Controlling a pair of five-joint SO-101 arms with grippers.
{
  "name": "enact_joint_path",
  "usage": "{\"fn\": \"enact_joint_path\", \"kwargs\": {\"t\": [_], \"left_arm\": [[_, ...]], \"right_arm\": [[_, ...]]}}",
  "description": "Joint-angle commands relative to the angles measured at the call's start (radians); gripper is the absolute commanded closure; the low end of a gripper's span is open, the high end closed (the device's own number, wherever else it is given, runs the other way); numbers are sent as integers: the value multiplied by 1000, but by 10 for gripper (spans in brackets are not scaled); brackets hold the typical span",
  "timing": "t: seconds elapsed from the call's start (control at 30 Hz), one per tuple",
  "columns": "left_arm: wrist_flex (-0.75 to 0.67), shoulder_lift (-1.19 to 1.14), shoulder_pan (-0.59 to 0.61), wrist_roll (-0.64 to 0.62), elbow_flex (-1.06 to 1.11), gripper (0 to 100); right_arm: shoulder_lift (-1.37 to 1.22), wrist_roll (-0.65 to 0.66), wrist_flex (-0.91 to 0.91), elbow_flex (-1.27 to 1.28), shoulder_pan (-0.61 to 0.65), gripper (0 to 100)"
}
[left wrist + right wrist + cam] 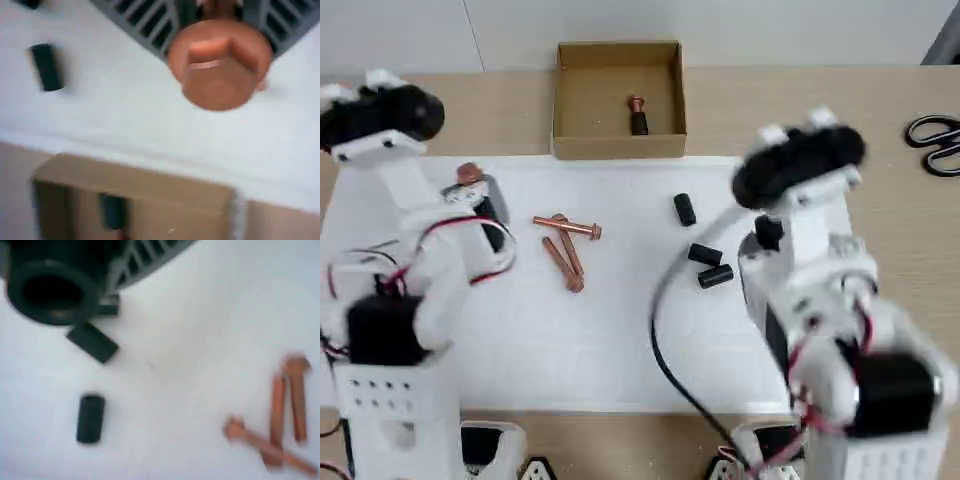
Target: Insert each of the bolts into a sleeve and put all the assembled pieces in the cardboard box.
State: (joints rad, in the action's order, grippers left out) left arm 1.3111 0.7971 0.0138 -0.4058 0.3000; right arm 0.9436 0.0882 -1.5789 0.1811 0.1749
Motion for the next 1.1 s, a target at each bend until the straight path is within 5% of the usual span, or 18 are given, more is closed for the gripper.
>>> {"fn": "enact_joint_path", "kwargs": {"t": [0.0, 0.4, 0.67, 1.07], "left_arm": [[-163, 106, -80, -54, 110, 994], [-605, 207, -336, -132, 447, 994], [-617, 204, -419, -143, 478, 994], [-586, 204, -525, -153, 489, 994]], "right_arm": [[211, -198, 168, 233, 4, 995], [704, -31, 743, 1103, 257, 995], [875, -38, 855, 1370, 289, 995], [868, -115, 860, 1375, 334, 995]]}}
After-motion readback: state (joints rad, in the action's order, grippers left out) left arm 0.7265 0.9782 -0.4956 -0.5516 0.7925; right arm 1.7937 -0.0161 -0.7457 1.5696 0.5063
